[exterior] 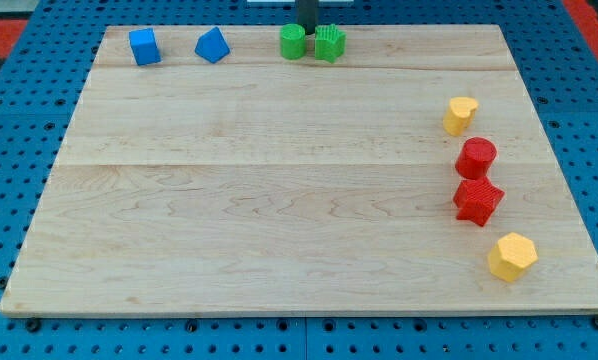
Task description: Nudge the blue triangle down a bit
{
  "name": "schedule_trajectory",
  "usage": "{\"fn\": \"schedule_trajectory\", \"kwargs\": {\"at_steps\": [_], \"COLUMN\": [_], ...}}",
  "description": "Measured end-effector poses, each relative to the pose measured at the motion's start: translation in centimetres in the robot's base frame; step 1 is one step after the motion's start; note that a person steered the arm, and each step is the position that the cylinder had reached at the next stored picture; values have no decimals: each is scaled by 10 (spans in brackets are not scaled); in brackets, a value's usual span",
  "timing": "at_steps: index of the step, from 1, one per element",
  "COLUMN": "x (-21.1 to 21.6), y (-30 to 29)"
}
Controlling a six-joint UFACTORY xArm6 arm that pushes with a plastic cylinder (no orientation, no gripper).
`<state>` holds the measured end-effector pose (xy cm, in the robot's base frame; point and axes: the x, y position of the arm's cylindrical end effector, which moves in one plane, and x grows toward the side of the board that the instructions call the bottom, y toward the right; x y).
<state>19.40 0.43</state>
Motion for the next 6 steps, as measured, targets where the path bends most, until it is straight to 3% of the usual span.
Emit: {"fn": "schedule_trajectory", "kwargs": {"at_steps": [2, 4, 6], "x": [-2, -2, 28], "y": [-99, -114, -116]}}
